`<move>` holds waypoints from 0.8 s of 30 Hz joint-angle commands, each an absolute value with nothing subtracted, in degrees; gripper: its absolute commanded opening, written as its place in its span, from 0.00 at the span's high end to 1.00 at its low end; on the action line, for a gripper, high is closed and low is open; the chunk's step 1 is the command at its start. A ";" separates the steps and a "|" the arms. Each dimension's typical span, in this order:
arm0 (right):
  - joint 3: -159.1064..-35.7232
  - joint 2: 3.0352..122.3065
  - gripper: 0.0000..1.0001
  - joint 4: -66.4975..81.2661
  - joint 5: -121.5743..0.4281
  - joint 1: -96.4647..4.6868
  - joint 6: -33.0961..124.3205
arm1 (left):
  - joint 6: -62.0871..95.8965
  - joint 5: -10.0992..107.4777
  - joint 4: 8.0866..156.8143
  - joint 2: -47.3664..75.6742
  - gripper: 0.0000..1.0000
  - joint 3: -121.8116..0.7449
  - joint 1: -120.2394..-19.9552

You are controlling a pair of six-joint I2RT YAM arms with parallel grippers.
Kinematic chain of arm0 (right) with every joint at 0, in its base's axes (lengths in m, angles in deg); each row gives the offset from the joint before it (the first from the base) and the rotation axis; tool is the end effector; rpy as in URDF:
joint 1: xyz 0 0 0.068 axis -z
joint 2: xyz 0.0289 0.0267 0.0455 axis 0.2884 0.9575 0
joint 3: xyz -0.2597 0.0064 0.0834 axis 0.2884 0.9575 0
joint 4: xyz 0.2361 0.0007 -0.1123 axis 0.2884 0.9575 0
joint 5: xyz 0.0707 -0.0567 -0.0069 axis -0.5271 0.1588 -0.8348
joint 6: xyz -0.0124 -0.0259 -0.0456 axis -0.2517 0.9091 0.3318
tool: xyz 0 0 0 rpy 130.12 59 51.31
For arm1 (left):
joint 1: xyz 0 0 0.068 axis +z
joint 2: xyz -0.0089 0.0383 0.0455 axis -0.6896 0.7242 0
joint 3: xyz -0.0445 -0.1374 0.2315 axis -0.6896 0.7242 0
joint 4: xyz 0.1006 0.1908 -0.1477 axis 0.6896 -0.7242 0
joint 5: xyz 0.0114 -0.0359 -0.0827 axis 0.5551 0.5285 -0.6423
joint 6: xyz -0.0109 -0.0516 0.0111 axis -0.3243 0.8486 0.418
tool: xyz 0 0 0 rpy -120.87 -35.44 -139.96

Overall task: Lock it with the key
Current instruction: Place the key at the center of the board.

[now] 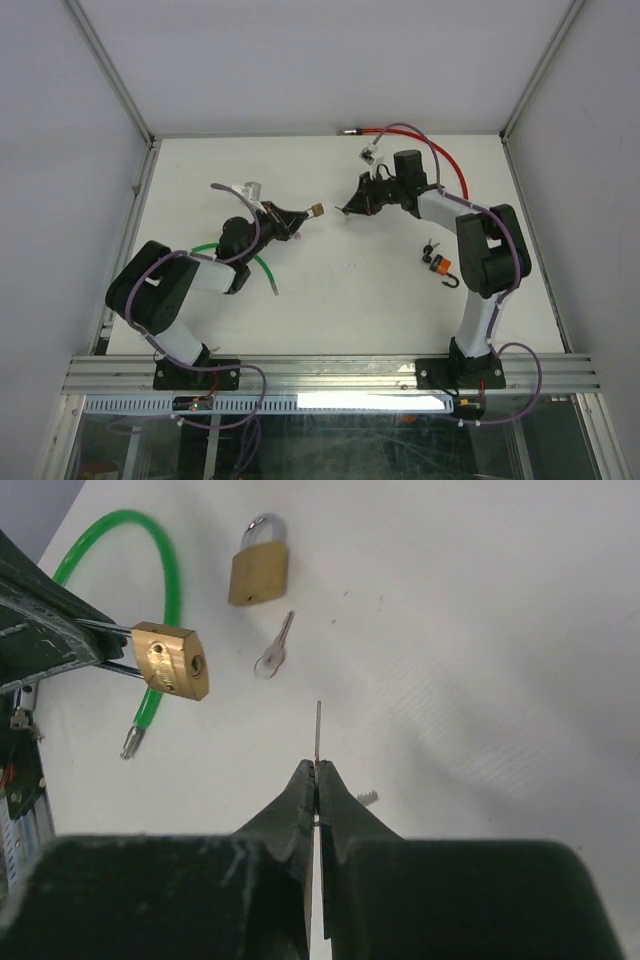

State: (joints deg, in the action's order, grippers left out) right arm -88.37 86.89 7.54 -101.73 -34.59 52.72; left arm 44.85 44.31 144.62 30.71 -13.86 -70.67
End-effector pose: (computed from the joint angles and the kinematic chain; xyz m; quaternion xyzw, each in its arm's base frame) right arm 0.3665 0.1459 0.1999 -0.3038 0.7855 0.4284 0.3273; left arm 0.2551 -0.1392 0.1726 -0.0018 0.7201 -0.4447 0.5326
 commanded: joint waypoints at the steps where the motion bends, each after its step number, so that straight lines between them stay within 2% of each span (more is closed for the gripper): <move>1: -98.39 94.43 1.00 -0.13 -99.31 -35.07 47.59 | 52.18 52.66 137.87 37.47 1.00 -24.09 -67.96; 9: -115.38 108.61 1.00 2.93 -99.31 -38.53 47.59 | 60.04 51.73 128.78 51.59 1.00 -40.86 -63.06; 16: -128.12 117.40 1.00 9.09 -99.31 -40.66 47.59 | 62.46 54.09 119.80 56.90 1.00 -49.90 -61.39; 17: -129.29 118.30 1.00 9.64 -98.20 -40.94 45.87 | 62.86 55.49 118.01 57.21 1.00 -50.63 -61.27; 18: -130.08 119.01 0.99 9.89 -86.66 -41.24 22.93 | 63.16 56.77 116.27 57.27 1.00 -51.22 -61.20; 24: -135.52 122.46 0.97 12.33 -84.54 -43.25 20.06 | 64.02 60.26 111.94 57.49 1.00 -51.91 -60.34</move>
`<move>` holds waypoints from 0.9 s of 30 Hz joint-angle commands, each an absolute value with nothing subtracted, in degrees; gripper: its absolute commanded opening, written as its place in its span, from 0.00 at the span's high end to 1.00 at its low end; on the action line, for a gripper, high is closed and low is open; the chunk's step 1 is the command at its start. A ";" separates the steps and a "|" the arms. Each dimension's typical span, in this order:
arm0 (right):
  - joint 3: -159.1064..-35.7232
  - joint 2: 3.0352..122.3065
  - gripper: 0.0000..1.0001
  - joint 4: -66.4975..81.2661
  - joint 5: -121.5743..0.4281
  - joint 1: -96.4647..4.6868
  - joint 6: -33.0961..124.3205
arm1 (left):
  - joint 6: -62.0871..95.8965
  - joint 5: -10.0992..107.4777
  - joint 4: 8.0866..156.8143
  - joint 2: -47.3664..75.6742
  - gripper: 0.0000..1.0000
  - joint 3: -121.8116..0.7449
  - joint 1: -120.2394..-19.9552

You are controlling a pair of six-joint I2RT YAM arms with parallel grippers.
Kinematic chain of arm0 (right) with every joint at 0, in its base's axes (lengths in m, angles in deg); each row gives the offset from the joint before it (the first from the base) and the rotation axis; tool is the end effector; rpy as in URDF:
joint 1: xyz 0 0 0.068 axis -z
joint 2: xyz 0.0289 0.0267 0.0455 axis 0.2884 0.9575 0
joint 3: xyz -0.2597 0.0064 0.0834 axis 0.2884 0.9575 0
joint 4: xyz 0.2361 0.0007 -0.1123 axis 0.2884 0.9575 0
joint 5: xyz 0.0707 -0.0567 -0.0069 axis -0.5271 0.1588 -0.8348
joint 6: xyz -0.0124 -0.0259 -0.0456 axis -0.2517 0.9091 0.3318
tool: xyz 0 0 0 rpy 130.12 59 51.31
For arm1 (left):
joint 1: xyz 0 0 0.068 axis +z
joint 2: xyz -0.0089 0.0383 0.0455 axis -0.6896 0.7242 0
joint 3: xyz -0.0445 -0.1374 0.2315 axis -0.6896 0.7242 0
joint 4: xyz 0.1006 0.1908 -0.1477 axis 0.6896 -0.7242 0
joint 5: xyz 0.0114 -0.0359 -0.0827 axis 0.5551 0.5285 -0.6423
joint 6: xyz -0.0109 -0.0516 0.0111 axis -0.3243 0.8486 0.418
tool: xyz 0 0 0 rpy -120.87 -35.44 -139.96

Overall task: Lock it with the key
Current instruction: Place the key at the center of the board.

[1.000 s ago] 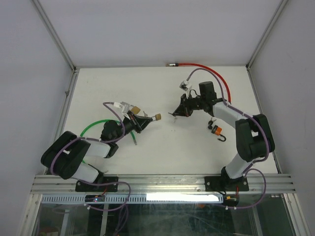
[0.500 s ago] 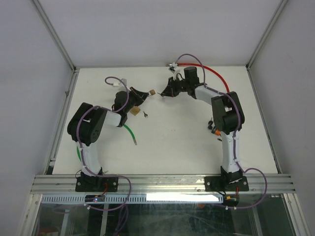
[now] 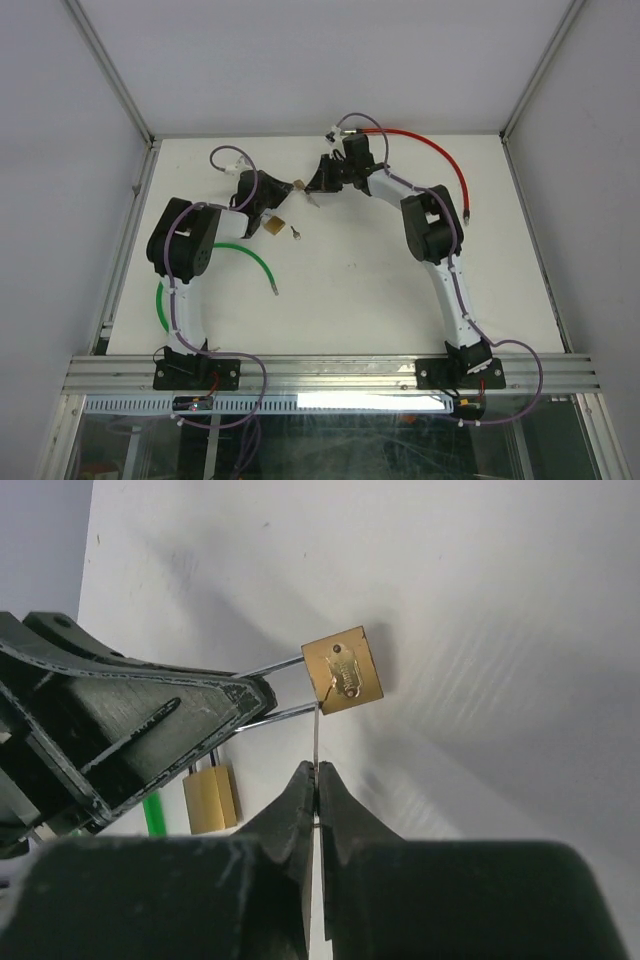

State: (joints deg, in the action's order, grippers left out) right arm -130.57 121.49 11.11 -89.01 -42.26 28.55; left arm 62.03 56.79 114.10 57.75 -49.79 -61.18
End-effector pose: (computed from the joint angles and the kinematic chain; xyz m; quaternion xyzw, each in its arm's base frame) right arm 0.4842 0.2541 0.1488 -0.1538 0.8430 0.4321 0.2811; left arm 0.4101 -0.1301 0.1256 -0.2798 0.7897 -0.3306 0.4345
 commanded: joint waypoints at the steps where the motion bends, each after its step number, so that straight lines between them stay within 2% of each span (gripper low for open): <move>1: -136.00 122.74 0.97 12.52 -84.55 -43.57 20.13 | 64.07 60.55 111.31 57.55 1.00 -51.95 -60.27; 3: -136.53 123.15 0.95 12.96 -84.45 -44.02 20.34 | 64.14 60.78 110.19 57.57 1.00 -52.21 -60.08; 4: -136.57 123.24 0.93 13.02 -84.59 -44.21 20.42 | 64.17 60.54 109.88 57.52 0.96 -52.29 -60.04; 6: -136.55 123.09 0.88 13.16 -84.83 -44.24 20.79 | 64.01 60.09 109.10 57.15 0.82 -52.33 -59.83; 10: -136.29 121.29 0.67 14.66 -84.09 -44.13 23.79 | 62.14 60.24 107.73 54.67 0.63 -51.73 -59.60; 13: -134.45 117.46 0.57 15.37 -83.80 -43.93 27.39 | 59.68 62.01 105.72 50.84 0.50 -50.32 -59.51; 20: -123.84 102.74 0.56 17.82 -87.53 -42.13 39.68 | 50.73 62.11 104.42 36.57 0.35 -42.12 -59.53; 27: -105.59 79.54 0.56 20.87 -102.39 -36.78 54.42 | 42.86 47.59 111.55 18.20 0.27 -27.60 -59.55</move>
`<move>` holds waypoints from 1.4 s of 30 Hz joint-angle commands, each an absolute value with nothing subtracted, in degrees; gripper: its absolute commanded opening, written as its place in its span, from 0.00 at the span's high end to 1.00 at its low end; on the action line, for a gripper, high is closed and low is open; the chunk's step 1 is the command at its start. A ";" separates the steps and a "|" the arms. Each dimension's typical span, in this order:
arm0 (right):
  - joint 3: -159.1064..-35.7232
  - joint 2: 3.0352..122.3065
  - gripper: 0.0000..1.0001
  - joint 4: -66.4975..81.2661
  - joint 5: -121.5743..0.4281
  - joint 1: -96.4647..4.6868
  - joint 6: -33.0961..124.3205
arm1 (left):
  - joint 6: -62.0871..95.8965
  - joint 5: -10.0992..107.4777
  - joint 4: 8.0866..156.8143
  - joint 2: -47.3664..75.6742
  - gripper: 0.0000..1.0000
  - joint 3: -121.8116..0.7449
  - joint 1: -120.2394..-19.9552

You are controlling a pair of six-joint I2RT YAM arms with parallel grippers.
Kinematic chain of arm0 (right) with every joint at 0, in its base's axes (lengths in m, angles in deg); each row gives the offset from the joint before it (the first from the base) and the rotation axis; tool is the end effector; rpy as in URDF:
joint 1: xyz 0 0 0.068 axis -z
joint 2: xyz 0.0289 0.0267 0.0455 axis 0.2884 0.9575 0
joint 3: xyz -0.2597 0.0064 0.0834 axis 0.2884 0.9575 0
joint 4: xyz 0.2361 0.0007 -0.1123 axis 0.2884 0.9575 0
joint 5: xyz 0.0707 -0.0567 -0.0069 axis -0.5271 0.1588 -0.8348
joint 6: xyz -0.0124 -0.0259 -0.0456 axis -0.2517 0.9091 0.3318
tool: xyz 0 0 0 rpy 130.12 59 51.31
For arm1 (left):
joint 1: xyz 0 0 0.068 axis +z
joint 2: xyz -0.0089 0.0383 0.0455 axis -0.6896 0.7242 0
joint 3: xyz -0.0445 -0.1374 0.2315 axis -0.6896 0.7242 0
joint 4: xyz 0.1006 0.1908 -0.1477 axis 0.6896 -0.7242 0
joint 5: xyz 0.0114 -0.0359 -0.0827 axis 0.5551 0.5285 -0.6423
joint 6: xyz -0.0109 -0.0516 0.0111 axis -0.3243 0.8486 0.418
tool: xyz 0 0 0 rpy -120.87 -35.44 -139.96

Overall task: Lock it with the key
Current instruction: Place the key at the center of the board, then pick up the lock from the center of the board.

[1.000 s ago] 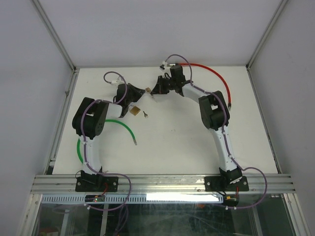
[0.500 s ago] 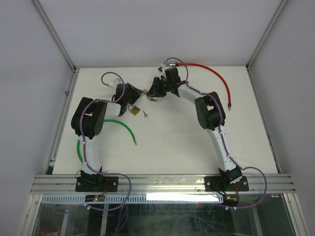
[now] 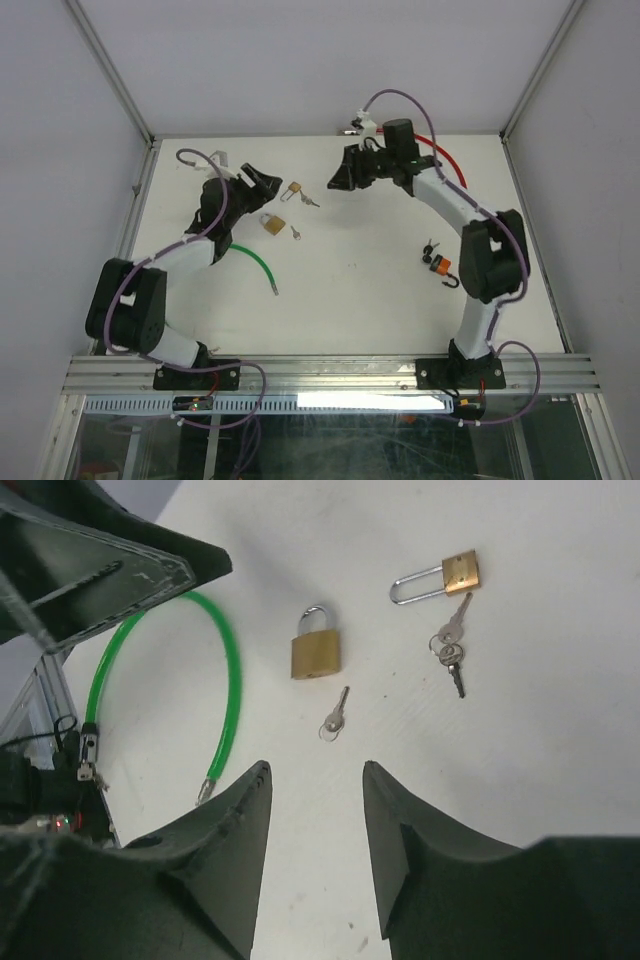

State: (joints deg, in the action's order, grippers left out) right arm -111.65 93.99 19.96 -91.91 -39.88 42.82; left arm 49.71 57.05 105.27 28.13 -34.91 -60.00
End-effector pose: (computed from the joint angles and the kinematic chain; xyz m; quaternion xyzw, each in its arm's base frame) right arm 0.4073 0.1982 0.2598 -0.2498 0.8151 0.4060 0.3291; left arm 0.3280 -0.0965 0.2213 -0.1960 0.7844 -0.2971 0.5080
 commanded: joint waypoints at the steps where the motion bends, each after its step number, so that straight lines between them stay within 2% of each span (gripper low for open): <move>1: -103.47 76.10 0.56 22.90 -103.58 -35.94 57.12 | 42.54 46.67 112.34 15.48 0.26 -25.15 -59.52; 6: -98.31 61.94 0.56 35.07 -107.23 -33.58 71.43 | 42.58 43.93 112.33 1.99 0.20 -14.87 -59.51; 10: -89.15 52.22 0.56 31.66 -115.08 -29.08 72.26 | 44.32 44.20 111.47 -6.41 0.02 -9.17 -59.53; 14: -83.80 47.62 0.57 29.68 -116.78 -25.60 70.98 | 47.57 47.15 109.10 -14.27 0.01 -4.45 -59.52; 19: -82.95 47.90 0.57 30.34 -118.27 -23.70 70.18 | 46.76 47.87 101.78 -19.41 0.01 -4.02 -59.52; 29: -81.87 48.85 0.57 29.53 -117.30 -23.54 70.47 | 48.67 57.28 82.11 -17.09 0.01 -11.64 -59.94; 37: -79.08 47.86 0.55 25.64 -116.85 -22.87 68.61 | 53.85 79.94 67.62 -9.34 0.01 -18.81 -72.01; 42: -78.62 48.68 0.55 25.17 -117.91 -22.87 68.18 | 54.37 83.18 62.96 -1.89 0.01 -22.89 -73.51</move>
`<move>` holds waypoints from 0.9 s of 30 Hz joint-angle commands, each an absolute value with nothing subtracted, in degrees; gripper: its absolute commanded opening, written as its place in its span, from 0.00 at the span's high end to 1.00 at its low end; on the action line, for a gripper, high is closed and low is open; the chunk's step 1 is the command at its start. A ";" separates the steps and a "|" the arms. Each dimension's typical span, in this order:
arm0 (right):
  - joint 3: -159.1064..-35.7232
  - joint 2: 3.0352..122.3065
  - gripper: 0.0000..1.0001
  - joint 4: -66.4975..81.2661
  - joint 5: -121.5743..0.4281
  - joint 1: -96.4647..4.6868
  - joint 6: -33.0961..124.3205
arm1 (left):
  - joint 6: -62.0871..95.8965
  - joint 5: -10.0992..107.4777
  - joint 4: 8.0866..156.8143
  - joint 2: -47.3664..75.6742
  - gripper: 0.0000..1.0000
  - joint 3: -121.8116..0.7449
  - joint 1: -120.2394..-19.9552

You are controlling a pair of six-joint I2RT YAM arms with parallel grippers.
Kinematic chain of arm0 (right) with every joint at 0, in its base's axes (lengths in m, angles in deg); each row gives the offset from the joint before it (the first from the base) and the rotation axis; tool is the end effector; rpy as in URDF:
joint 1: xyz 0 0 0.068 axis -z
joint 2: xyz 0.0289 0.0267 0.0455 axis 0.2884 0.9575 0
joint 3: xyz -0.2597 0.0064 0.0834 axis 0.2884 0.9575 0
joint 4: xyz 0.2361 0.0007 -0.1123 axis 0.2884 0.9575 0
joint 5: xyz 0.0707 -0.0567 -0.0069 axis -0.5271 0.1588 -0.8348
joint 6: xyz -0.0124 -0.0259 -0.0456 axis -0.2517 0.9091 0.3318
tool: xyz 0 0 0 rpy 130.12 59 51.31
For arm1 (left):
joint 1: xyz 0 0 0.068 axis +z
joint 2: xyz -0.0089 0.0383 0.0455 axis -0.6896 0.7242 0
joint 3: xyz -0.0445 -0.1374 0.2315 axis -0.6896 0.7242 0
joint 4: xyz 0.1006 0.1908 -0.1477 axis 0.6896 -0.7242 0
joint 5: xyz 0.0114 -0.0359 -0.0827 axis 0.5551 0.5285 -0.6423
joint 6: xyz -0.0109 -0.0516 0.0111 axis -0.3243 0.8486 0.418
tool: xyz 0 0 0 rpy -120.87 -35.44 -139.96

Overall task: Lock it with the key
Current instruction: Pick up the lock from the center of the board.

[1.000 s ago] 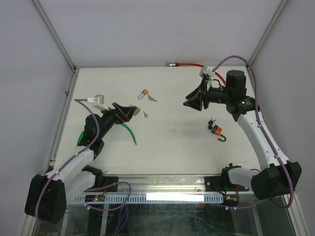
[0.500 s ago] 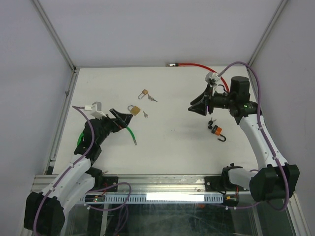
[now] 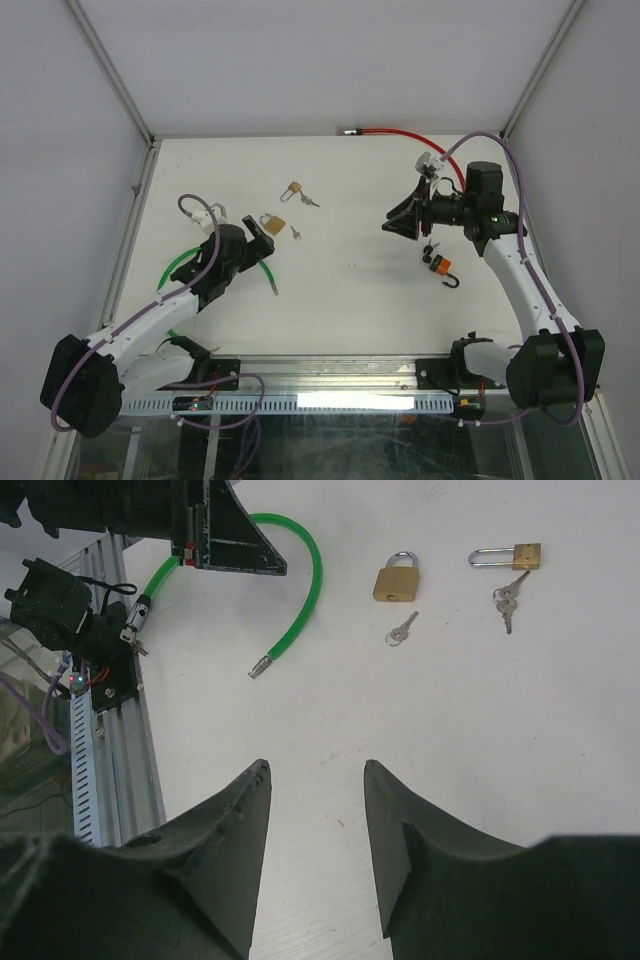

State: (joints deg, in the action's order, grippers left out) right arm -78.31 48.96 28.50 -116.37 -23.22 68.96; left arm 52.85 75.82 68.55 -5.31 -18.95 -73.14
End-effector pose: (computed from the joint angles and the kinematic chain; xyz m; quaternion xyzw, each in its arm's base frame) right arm 0.2409 0.0593 0.3217 -0.3962 0.6807 0.4234 0.4477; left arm 0.1840 -0.0911 0.2166 -0.2101 0.8611 -0.1586 0.4349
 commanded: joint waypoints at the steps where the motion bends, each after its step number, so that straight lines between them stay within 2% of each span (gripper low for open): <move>1: -78.89 48.90 0.55 25.62 -117.94 -22.90 68.46 | 53.64 83.05 62.86 -1.22 0.01 -23.18 -73.56; 11: -80.14 48.40 0.55 28.84 -115.51 -23.52 70.43 | 53.51 85.95 62.71 1.87 0.03 -21.56 -73.84; 15: -80.27 48.37 0.55 29.12 -115.08 -23.90 70.53 | 56.71 90.09 58.09 7.03 0.13 -23.87 -74.95; 17: -80.22 48.64 0.55 29.18 -115.15 -24.16 70.53 | 56.96 91.22 56.24 10.25 0.14 -25.41 -75.18; 21: -80.33 48.93 0.55 29.37 -114.52 -24.28 70.71 | 58.46 92.42 54.15 16.55 0.29 -28.26 -75.35; 27: -80.34 49.42 0.55 29.38 -114.26 -24.25 70.74 | 58.38 92.68 51.73 23.21 0.33 -34.57 -75.59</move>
State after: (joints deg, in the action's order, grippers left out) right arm -78.18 49.20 30.23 -114.65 -23.94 69.95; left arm 57.27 90.18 52.93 21.14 -29.55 -74.80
